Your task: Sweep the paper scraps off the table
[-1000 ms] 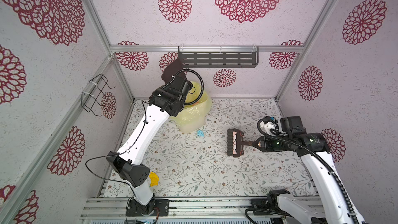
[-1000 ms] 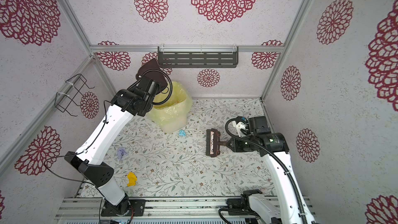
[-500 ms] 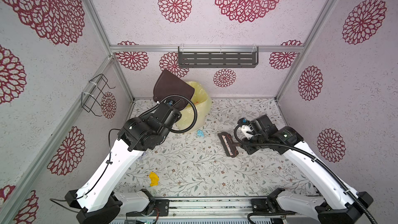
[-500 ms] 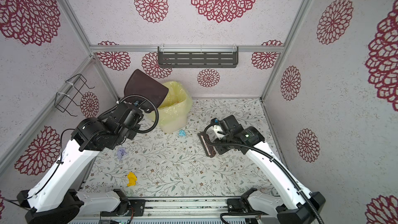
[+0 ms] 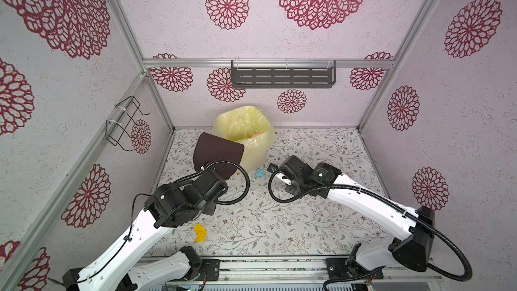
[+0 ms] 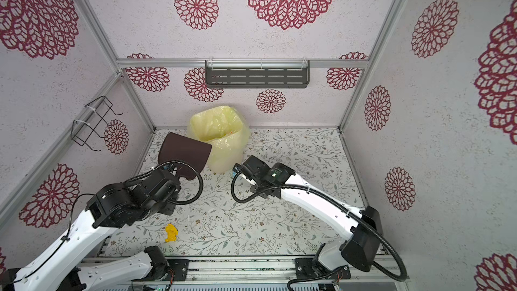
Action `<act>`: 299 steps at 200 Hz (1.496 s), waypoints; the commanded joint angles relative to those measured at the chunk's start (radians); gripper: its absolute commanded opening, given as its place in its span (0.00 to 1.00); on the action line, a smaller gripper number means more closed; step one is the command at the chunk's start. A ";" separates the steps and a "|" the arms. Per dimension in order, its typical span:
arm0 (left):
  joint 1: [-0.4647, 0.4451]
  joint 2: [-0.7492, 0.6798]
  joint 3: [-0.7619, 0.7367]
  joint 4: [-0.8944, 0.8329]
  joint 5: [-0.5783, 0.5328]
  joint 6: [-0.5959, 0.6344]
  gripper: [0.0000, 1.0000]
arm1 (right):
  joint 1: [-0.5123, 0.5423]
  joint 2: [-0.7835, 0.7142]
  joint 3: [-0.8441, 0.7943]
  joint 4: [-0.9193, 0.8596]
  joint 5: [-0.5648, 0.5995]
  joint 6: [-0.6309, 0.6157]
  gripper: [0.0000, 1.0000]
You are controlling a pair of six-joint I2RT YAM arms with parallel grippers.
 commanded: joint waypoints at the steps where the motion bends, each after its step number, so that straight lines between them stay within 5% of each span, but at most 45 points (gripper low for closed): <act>1: -0.008 -0.036 -0.059 0.031 0.050 -0.109 0.00 | 0.016 -0.003 0.021 0.116 0.143 -0.134 0.00; 150: -0.007 -0.102 -0.200 0.084 0.130 -0.173 0.00 | 0.040 0.175 0.031 0.276 0.102 -0.376 0.00; 247: -0.008 -0.098 -0.255 0.095 0.180 -0.192 0.00 | 0.165 0.094 -0.011 0.017 0.080 -0.335 0.00; 299: -0.010 -0.105 -0.280 0.088 0.200 -0.223 0.00 | 0.180 0.051 0.031 0.051 0.155 -0.316 0.00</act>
